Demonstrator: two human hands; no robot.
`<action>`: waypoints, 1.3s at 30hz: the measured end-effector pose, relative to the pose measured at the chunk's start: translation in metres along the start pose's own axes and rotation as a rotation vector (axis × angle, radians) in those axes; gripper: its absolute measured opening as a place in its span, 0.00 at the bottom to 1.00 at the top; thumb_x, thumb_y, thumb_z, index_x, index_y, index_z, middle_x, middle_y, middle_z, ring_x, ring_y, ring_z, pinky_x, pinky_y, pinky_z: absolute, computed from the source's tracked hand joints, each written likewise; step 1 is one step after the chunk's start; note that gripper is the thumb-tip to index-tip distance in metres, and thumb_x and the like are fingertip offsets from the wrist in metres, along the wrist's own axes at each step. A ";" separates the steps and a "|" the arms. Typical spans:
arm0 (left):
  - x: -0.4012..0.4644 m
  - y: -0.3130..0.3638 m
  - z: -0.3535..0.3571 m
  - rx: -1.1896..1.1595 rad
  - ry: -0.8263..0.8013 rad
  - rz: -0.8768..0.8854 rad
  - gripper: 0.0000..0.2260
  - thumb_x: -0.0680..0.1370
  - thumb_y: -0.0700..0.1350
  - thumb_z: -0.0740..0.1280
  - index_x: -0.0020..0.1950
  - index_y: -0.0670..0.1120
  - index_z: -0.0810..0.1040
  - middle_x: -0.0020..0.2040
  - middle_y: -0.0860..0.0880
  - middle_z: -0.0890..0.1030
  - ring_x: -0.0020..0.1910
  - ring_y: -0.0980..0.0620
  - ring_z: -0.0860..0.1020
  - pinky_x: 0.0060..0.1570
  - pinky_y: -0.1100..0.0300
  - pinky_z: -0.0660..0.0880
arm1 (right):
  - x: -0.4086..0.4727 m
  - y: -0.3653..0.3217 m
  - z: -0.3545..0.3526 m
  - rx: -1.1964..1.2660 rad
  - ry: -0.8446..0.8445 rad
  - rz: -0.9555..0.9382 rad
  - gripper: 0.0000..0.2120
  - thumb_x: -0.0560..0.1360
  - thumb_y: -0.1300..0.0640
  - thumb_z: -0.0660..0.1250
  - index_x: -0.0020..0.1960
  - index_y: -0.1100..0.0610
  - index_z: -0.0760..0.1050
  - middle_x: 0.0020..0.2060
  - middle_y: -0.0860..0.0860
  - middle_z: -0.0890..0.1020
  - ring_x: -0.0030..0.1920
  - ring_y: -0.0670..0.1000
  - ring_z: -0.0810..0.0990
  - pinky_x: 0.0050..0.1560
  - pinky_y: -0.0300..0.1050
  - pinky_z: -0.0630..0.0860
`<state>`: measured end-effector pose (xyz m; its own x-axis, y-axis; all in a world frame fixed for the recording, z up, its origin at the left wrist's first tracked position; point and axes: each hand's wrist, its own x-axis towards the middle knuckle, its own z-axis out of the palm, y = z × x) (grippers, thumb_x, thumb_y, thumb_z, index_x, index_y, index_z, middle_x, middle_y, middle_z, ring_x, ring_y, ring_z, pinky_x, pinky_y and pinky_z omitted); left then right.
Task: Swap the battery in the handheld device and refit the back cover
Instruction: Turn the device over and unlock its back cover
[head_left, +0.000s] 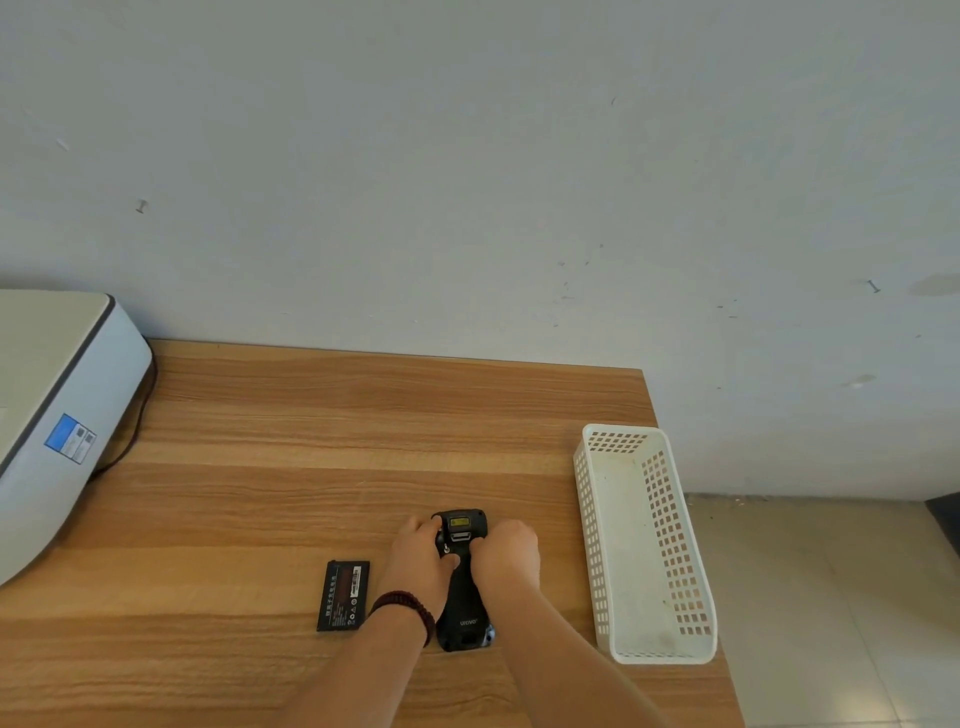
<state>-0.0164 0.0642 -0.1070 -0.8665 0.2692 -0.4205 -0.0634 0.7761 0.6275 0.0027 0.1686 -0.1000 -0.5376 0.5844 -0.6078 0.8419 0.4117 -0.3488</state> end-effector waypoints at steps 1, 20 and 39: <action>0.000 0.000 0.000 0.001 0.001 0.006 0.23 0.77 0.43 0.67 0.71 0.45 0.68 0.62 0.51 0.71 0.59 0.54 0.72 0.60 0.62 0.68 | -0.001 -0.001 0.001 0.007 0.000 0.011 0.06 0.78 0.59 0.63 0.50 0.61 0.77 0.48 0.54 0.81 0.42 0.51 0.81 0.35 0.41 0.74; 0.002 -0.005 0.002 -0.040 0.013 0.062 0.19 0.78 0.42 0.66 0.69 0.45 0.71 0.62 0.51 0.71 0.52 0.58 0.70 0.57 0.65 0.69 | 0.002 -0.002 0.017 0.116 0.080 -0.025 0.11 0.75 0.63 0.62 0.56 0.62 0.77 0.55 0.57 0.79 0.53 0.54 0.78 0.52 0.45 0.76; -0.010 -0.020 -0.009 0.141 -0.008 0.193 0.25 0.77 0.50 0.67 0.72 0.47 0.66 0.68 0.51 0.68 0.65 0.52 0.69 0.66 0.57 0.67 | -0.016 0.052 -0.005 -0.071 -0.054 -0.493 0.23 0.75 0.49 0.69 0.68 0.50 0.69 0.65 0.46 0.69 0.61 0.47 0.70 0.55 0.40 0.74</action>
<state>-0.0110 0.0411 -0.1099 -0.8519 0.4240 -0.3074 0.1730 0.7818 0.5990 0.0546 0.1844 -0.1044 -0.8660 0.2718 -0.4198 0.4819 0.6778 -0.5554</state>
